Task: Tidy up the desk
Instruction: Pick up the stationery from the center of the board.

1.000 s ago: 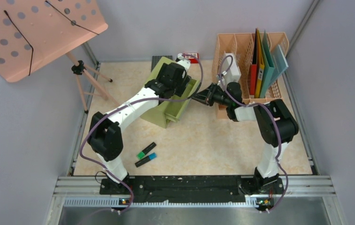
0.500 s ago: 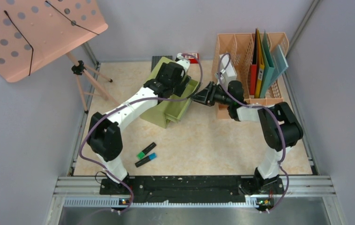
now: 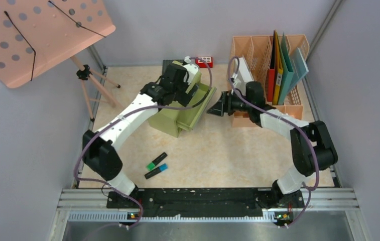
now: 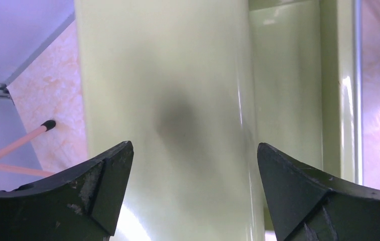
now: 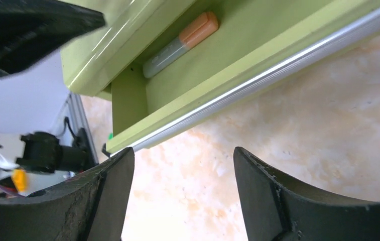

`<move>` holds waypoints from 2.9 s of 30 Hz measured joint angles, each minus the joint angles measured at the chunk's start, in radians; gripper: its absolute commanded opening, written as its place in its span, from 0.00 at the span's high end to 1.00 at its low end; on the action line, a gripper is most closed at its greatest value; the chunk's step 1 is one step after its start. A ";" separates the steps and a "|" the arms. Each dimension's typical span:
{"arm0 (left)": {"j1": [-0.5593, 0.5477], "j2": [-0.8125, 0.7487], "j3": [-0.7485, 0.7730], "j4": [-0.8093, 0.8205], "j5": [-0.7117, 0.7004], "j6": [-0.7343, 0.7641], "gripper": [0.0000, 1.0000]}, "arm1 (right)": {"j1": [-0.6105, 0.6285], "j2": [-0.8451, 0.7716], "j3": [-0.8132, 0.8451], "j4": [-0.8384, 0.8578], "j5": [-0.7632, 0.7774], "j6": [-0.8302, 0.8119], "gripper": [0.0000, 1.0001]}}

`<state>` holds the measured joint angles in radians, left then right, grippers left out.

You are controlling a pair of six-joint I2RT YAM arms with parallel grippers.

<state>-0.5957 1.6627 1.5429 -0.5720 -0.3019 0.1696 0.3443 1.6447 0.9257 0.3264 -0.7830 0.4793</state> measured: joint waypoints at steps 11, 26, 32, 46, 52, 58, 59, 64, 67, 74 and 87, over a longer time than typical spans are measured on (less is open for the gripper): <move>0.014 -0.609 -0.262 -0.296 0.219 0.214 0.03 | 0.015 -0.235 0.047 -0.324 0.010 -0.370 0.01; 0.014 -0.682 -0.773 -0.381 0.340 0.385 0.11 | 0.016 -0.367 0.163 -0.564 -0.034 -0.610 0.01; 0.021 -0.613 -0.832 -0.281 0.343 0.409 0.14 | 0.013 -0.368 0.161 -0.578 -0.092 -0.579 0.01; 0.051 -0.528 -0.918 -0.153 0.330 0.452 0.23 | 0.013 -0.375 0.101 -0.550 -0.099 -0.537 0.01; 0.051 -0.512 -0.924 -0.125 0.326 0.460 0.23 | 0.013 -0.385 0.095 -0.541 -0.100 -0.526 0.01; 0.051 -0.490 -0.961 -0.102 0.316 0.463 0.29 | 0.012 -0.388 0.094 -0.530 -0.097 -0.519 0.01; 0.051 -0.484 -0.965 -0.102 0.316 0.463 0.32 | 0.011 -0.388 0.091 -0.528 -0.097 -0.518 0.01; 0.051 -0.479 -0.966 -0.098 0.317 0.464 0.53 | 0.011 -0.390 0.076 -0.520 -0.093 -0.512 0.01; 0.051 -0.477 -0.970 -0.090 0.315 0.468 0.74 | 0.010 -0.391 0.076 -0.520 -0.092 -0.510 0.01; 0.051 -0.506 -0.961 -0.138 0.285 0.489 1.00 | 0.006 -0.391 0.076 -0.516 -0.081 -0.509 0.01; 0.051 -0.566 -0.369 -0.571 0.559 0.483 1.00 | -0.010 -0.391 0.076 -0.516 -0.018 -0.512 0.01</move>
<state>-0.5449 1.0962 1.1740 -1.1431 0.2569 0.6521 0.3344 1.2541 1.0012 -0.1894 -0.8005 -0.0330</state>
